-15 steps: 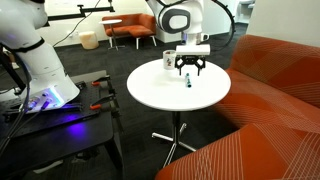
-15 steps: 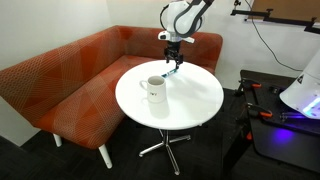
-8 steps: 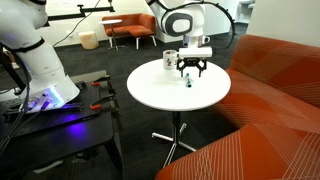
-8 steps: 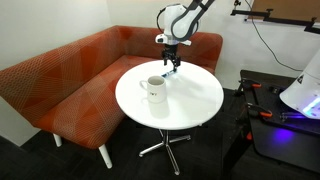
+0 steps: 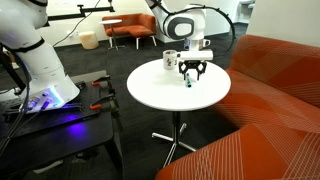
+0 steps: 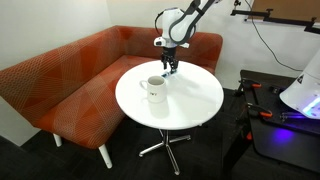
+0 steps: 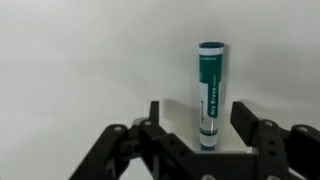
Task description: Put the marker in the mug
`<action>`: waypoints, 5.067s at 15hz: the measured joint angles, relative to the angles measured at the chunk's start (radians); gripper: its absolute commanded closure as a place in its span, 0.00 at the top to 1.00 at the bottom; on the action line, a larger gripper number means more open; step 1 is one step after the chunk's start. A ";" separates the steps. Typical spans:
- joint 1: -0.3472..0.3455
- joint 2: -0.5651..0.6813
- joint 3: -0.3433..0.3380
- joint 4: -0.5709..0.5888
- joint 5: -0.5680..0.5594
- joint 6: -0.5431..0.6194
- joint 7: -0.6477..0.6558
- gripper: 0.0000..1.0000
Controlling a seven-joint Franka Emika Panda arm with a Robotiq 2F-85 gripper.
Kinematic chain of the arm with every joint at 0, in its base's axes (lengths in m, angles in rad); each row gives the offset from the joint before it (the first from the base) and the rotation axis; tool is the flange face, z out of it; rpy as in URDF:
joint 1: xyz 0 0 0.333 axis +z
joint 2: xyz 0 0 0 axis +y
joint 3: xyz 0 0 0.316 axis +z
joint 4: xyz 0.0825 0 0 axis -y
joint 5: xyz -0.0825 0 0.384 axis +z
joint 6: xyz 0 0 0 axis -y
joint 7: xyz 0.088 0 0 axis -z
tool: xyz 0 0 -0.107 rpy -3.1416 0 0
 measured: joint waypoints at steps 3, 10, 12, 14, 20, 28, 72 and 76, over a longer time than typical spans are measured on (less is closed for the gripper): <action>0.000 0.008 0.000 0.012 0.000 -0.003 0.000 0.19; 0.000 0.011 0.000 0.020 -0.003 -0.005 0.001 0.05; -0.001 0.009 0.000 0.022 -0.004 -0.005 0.001 0.05; -0.008 -0.001 0.004 0.023 -0.004 -0.002 0.000 0.05; -0.095 -0.086 0.087 0.009 0.016 0.003 -0.052 0.05; -0.177 -0.163 0.180 -0.016 0.123 0.000 -0.284 0.05; -0.088 -0.263 0.217 0.043 0.621 -0.577 -0.988 0.05; -0.068 -0.238 0.217 0.071 0.637 -0.626 -0.988 0.05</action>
